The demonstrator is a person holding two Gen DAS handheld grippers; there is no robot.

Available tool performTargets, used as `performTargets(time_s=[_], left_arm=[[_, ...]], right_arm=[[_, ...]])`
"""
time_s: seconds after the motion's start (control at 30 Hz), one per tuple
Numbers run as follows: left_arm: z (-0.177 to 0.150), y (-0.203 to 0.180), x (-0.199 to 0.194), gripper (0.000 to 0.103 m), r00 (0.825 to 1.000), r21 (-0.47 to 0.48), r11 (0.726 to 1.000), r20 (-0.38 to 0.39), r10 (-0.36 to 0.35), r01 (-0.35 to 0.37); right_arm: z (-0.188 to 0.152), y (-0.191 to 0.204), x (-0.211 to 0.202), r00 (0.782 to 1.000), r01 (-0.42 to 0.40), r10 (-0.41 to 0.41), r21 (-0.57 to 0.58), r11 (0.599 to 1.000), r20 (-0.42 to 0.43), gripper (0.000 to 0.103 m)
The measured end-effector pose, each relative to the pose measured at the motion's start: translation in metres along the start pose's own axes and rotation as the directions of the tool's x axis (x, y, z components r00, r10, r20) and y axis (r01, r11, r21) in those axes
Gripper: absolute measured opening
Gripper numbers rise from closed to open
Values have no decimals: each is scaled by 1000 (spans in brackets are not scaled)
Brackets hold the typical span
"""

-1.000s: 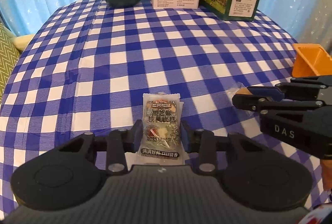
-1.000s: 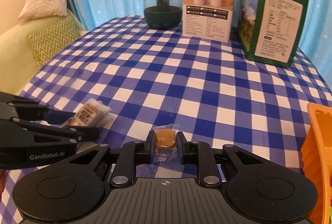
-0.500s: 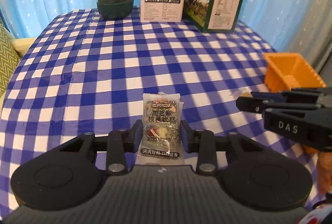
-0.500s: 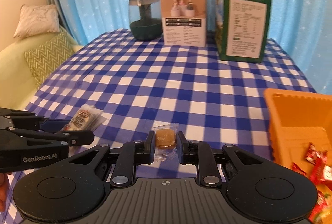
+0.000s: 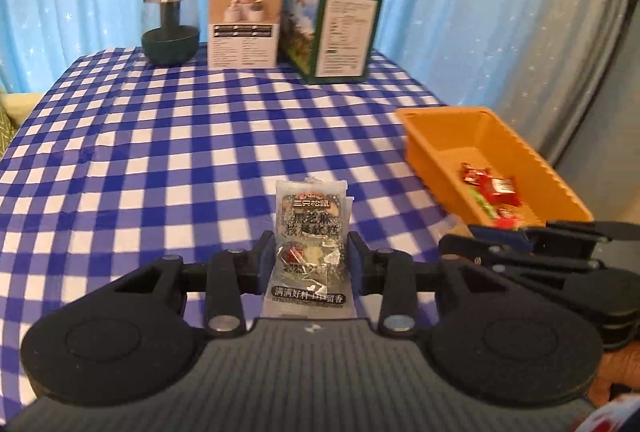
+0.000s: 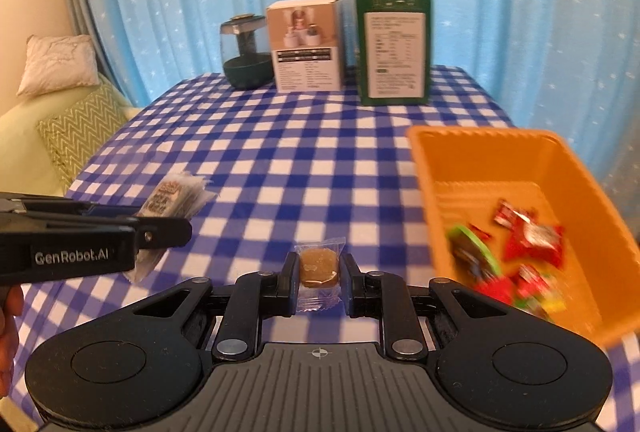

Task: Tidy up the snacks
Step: 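Carry the nut packet with the left gripper while the right gripper carries the cookie over the tray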

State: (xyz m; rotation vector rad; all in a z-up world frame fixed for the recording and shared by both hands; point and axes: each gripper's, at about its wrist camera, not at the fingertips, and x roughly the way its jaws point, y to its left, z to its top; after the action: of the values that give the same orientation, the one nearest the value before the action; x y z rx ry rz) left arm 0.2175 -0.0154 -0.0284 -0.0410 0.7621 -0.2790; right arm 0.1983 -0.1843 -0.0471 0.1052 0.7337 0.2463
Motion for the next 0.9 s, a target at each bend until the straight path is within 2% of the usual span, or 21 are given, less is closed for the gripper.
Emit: performTargets(time_s=[0.33,0.5,0.9], left_arm=[[-31,-62,-37,34,998,-5,998,-5,-58,58],[-40,-90,-50,34,997,-4,997,-4,-78,78],[-28,-144,-51,34,992,29,991,-2,-130,130]], right_arm=[[-35,-32,-77,997,75,-76,74,994,14,21],[-45,-49,-101,993,110,-113,88,990,25,21],[-48,-89,-136,982,173,-182,138,975,57,21]])
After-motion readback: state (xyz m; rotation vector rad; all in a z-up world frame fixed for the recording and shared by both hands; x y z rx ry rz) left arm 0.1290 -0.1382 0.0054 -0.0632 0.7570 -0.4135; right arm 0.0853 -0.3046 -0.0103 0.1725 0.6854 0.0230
